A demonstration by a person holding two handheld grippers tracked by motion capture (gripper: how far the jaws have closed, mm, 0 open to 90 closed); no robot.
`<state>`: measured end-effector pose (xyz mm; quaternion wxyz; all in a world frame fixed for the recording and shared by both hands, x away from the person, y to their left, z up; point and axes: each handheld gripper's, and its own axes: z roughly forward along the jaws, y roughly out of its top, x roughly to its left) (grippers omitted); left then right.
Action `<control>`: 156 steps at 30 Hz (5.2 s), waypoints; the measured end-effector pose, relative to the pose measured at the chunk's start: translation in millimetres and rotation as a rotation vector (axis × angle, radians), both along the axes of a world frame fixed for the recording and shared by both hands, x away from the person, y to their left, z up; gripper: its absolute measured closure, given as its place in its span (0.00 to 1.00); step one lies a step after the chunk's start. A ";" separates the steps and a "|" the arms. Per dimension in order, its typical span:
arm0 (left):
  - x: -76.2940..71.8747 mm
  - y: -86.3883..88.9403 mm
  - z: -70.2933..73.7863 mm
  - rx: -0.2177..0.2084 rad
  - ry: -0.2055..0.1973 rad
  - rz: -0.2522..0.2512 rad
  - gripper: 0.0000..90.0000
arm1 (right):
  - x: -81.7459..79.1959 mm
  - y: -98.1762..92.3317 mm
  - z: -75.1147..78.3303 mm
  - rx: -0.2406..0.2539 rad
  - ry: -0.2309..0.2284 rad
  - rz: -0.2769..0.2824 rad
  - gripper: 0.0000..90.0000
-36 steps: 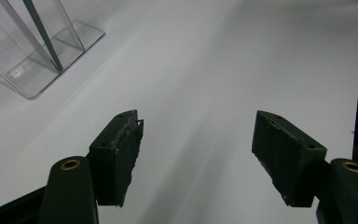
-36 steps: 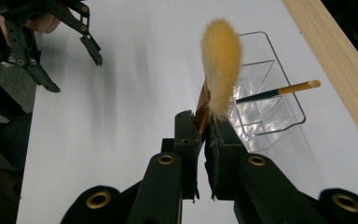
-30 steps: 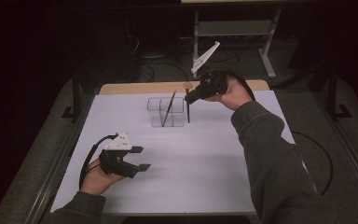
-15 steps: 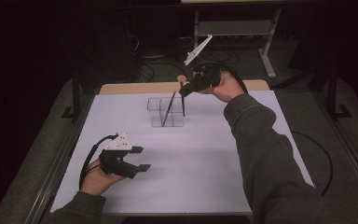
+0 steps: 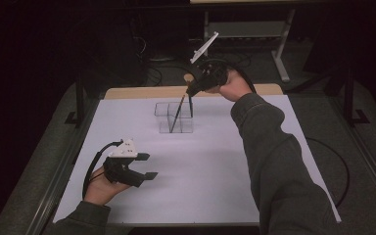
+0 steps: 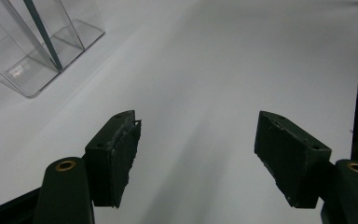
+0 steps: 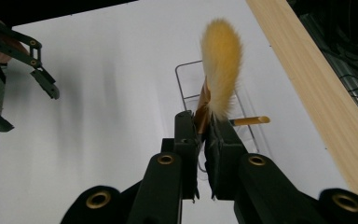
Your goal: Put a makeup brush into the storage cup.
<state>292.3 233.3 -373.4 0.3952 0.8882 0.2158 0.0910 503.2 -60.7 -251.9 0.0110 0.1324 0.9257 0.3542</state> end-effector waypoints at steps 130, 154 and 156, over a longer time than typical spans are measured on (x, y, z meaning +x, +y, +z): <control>0.0 -2.9 -6.1 0.023 0.014 -0.010 0.29 | 17.0 6.1 -88.3 -0.011 0.084 -0.195 0.79; -0.7 0.7 -6.5 0.012 0.025 0.008 0.29 | -7.7 -26.7 -88.8 0.064 0.067 -0.231 0.70; -1.1 0.7 -6.6 0.011 0.025 0.007 0.29 | -10.2 -30.3 -88.3 0.067 0.063 -0.235 0.69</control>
